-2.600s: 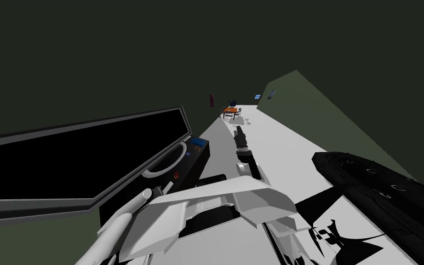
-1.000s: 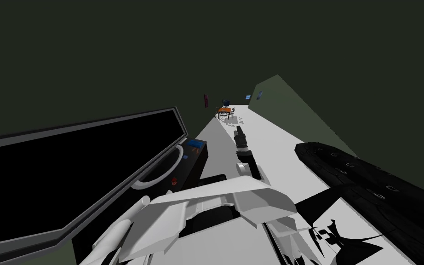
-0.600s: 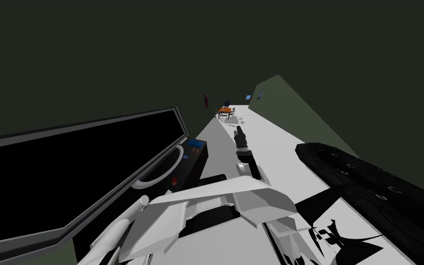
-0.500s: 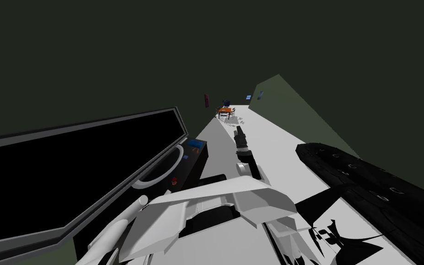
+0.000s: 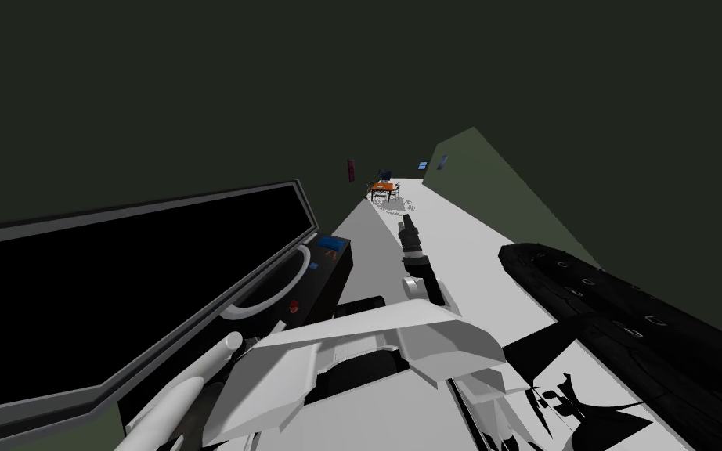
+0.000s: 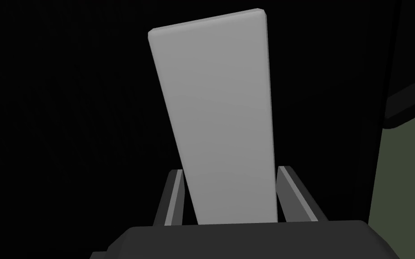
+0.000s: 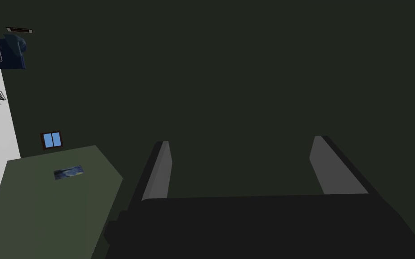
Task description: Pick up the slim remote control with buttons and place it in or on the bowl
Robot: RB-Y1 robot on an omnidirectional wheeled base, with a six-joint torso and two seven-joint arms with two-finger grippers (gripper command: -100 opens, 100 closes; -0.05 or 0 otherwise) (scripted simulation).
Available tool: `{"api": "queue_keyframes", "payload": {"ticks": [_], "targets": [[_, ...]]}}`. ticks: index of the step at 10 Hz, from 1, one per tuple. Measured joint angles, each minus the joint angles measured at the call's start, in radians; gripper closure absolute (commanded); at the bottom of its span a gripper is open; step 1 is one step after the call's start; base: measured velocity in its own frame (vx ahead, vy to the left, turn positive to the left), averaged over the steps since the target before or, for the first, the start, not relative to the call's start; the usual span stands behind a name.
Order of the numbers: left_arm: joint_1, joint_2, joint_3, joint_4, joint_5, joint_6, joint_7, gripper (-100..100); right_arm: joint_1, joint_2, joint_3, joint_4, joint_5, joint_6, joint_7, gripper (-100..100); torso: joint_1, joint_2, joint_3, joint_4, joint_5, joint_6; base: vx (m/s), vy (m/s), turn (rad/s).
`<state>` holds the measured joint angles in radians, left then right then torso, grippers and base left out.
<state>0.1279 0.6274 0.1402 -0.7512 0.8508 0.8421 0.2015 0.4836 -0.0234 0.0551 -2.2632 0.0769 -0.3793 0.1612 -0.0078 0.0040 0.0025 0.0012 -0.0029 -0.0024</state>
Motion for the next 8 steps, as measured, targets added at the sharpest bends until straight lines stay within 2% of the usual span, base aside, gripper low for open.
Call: {"api": "queue_keyframes", "payload": {"ticks": [2, 3, 5, 6, 7, 8], "targets": [[-0.017, 0.008, 0.007, 0.023, 0.009, -0.004, -0.009, 100, 0.0, 0.0, 0.0, 0.0, 0.0, 0.0, 0.0, 0, 0.003, -0.003, -0.002, 0.0, 0.001, 0.0, -0.023, -0.07, -0.038], [-0.026, 0.025, 0.016, 0.029, 0.021, 0.0, -0.011, 100, 0.0, 0.0, 0.0, 0.0, 0.0, 0.0, 0.0, 0, 0.001, -0.003, -0.001, 0.0, 0.0, 0.001, -0.069, -0.119, -0.101], [-0.034, 0.066, 0.049, 0.044, 0.071, 0.006, -0.037, 100, 0.0, 0.0, 0.0, 0.0, 0.0, 0.0, 0.0, 0, -0.004, 0.002, 0.002, 0.001, -0.001, 0.0, -0.105, -0.149, -0.119], [-0.02, 0.083, 0.063, 0.022, 0.088, 0.017, -0.034, 100, 0.0, 0.0, 0.0, 0.0, 0.0, 0.0, 0.0, 0, -0.004, 0.003, 0.002, 0.001, -0.001, 0.0, -0.09, -0.121, -0.081], [-0.035, 0.098, 0.074, 0.052, 0.112, 0.02, -0.051, 100, 0.0, 0.0, 0.0, 0.0, 0.0, 0.0, 0.0, 0, -0.003, 0.002, 0.002, 0.001, -0.001, 0.0, -0.075, -0.097, -0.085], [-0.027, 0.108, 0.085, 0.052, 0.132, 0.023, -0.063, 100, 0.0, 0.0, 0.0, 0.0, 0.0, 0.0, 0.0, 0, -0.001, 0.002, 0.001, 0.001, 0.0, -0.001, -0.053, -0.076, -0.082]]}}
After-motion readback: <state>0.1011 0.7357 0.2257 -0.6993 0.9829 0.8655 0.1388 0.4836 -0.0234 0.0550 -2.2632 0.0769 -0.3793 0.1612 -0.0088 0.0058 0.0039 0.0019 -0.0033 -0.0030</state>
